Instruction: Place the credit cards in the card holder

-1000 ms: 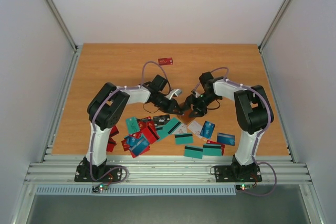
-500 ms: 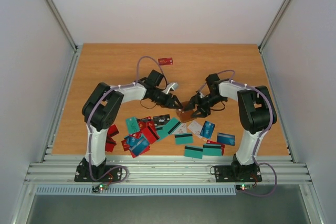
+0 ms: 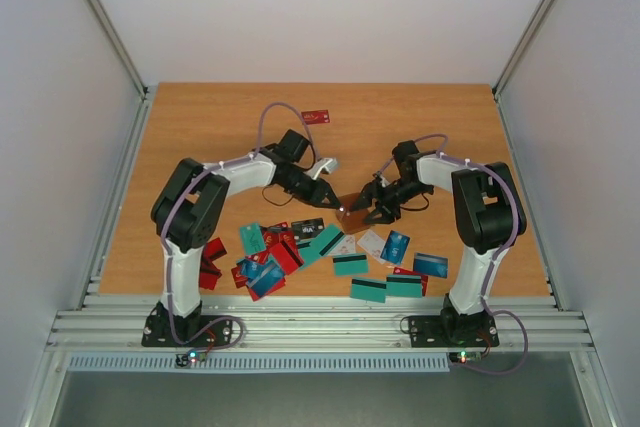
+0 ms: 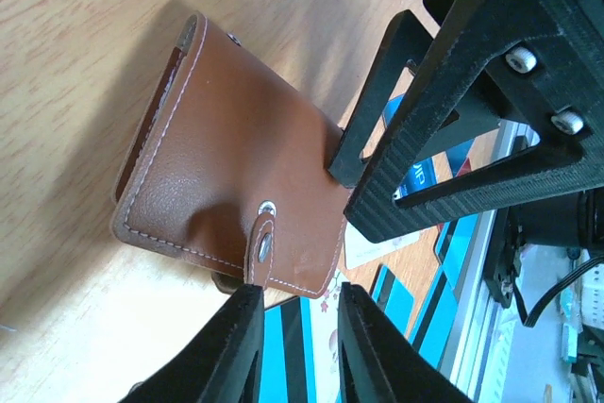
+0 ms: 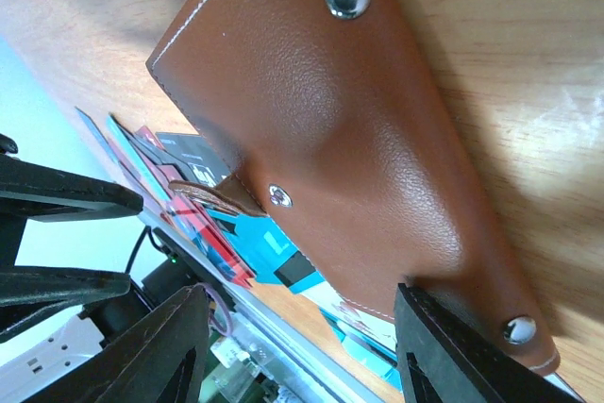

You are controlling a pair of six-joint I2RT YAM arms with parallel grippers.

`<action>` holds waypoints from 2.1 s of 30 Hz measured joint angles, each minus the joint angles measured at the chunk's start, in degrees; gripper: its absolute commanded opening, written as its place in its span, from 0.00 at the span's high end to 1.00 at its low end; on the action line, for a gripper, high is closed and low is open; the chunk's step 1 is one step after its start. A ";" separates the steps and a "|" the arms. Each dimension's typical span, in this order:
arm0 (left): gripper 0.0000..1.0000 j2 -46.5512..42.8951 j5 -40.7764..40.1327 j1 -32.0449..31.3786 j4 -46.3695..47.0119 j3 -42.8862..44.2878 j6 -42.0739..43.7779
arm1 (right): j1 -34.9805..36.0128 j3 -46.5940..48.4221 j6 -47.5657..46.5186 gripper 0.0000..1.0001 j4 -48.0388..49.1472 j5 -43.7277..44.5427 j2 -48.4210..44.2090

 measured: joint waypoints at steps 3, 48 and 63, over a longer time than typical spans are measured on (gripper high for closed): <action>0.82 0.72 -0.09 -0.02 -1.62 1.51 1.25 | -0.07 0.02 0.00 0.44 0.04 -0.33 0.20; 1.00 9.18 1.11 -2.21 -6.56 9.92 3.08 | -0.09 1.33 0.00 0.45 0.28 -1.18 1.64; 1.00 11.23 -0.79 -2.51 -7.69 12.28 3.10 | -0.09 1.46 0.00 0.45 0.20 -1.20 1.66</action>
